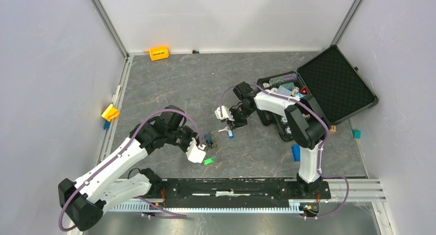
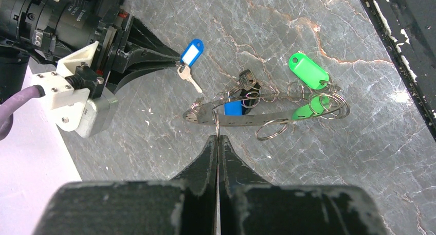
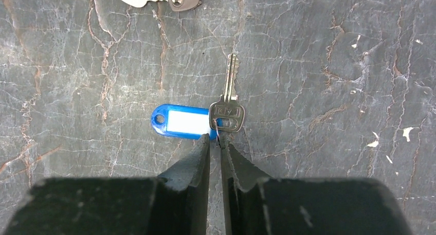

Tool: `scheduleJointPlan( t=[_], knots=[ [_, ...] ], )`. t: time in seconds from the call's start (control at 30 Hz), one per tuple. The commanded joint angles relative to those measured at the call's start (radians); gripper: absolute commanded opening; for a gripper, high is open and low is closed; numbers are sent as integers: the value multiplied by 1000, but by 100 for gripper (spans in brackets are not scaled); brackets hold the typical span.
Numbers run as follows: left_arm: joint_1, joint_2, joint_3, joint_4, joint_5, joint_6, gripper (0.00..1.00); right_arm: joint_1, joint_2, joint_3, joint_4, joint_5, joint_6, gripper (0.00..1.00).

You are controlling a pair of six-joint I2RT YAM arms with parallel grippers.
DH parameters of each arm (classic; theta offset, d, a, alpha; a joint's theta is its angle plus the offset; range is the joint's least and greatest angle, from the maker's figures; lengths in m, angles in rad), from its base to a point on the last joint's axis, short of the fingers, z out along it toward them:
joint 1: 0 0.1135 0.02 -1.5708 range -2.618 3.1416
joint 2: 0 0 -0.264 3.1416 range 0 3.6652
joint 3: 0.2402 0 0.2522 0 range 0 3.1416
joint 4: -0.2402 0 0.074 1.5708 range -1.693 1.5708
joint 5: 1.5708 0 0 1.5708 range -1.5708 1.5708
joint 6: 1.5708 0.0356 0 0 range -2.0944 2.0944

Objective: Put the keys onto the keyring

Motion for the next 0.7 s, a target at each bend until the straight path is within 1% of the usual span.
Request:
scheduleJointPlan(
  t=[0.0, 0.2, 0.3, 0.53, 0.67],
  knots=[
    [7, -9, 0, 21, 41, -28, 2, 1, 9, 43, -24, -38, -35, 16],
    [7, -5, -2, 24, 45, -33, 2, 1, -8, 43, -33, -40, -37, 9],
    [7, -1, -7, 36, 45, -46, 2, -2, -37, 34, -25, -56, -27, 0],
    [9, 10, 4, 48, 80, -72, 2, -6, -177, -16, 9, -87, 24, 0],
    [12, 25, 11, 85, 89, -134, 2, -6, -279, -35, 32, -100, 92, 0]
  ],
)
